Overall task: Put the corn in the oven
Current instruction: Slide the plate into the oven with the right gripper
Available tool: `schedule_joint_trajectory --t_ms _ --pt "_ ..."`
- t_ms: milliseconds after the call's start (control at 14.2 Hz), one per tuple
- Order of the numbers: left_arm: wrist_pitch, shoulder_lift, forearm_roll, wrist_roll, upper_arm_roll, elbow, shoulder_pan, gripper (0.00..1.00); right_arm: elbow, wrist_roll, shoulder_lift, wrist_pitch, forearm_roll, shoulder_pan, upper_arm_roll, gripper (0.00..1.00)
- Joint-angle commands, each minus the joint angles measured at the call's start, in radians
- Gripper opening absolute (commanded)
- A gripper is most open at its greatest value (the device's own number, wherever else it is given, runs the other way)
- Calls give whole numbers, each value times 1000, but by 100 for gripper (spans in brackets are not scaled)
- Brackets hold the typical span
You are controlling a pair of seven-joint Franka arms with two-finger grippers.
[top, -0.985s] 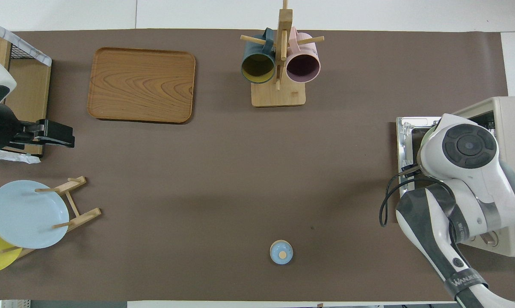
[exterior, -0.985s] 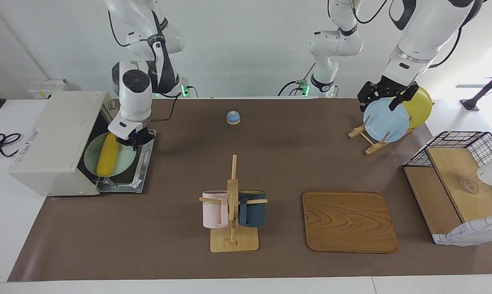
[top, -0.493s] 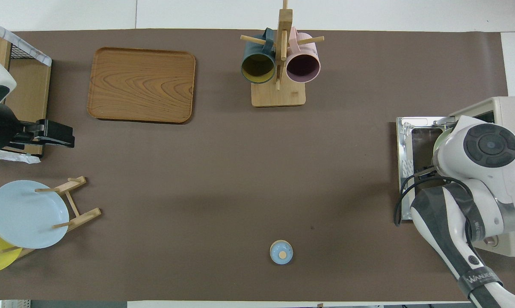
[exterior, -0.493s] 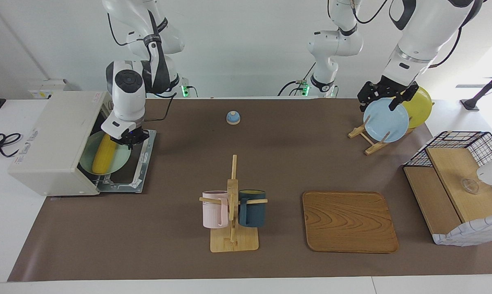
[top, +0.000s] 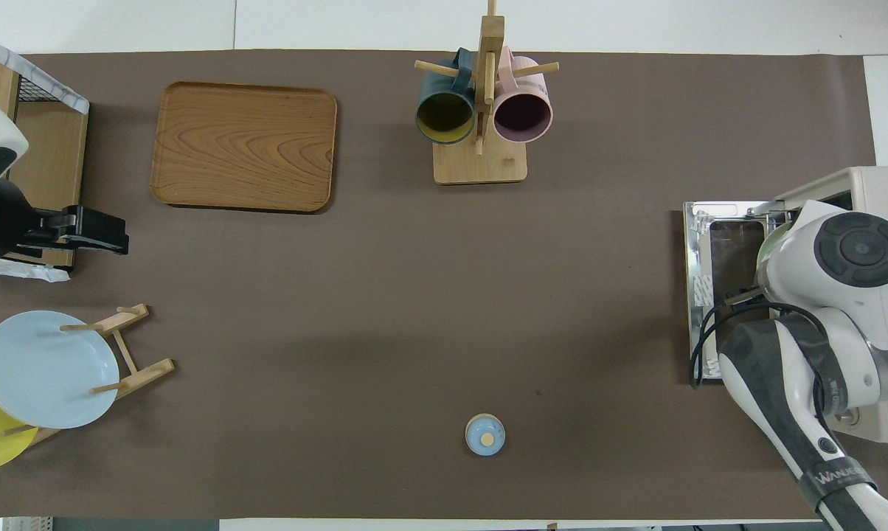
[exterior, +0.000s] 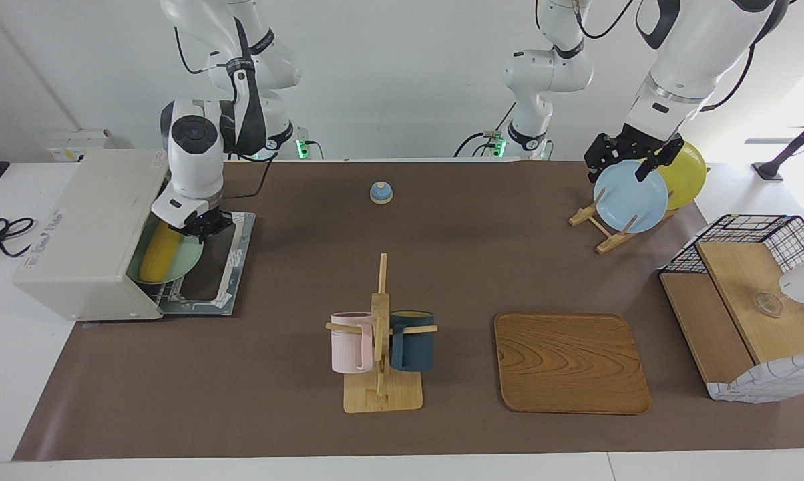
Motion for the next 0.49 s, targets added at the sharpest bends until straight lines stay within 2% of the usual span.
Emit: schedule_joint_trajectory --t_ms 0,70,141,211,282,422 --pt "-12 -1 11 7 -7 8 13 100 -31 -25 -26 5 -19 -36 12 47" --pt "-12 -1 11 7 -7 6 13 100 -31 -23 -26 2 -18 -35 12 51" --pt "-12 1 11 7 -7 8 13 100 -33 -20 -26 1 -18 -35 12 61" --pt "-12 -1 11 7 -7 6 13 100 -31 -21 -26 -1 -18 -33 12 75" --pt "-12 -1 11 7 -7 8 13 100 -30 -23 -25 0 -18 -30 12 81" --pt "-12 -1 11 7 -7 8 13 100 -17 -23 -20 -3 -10 -24 13 83"
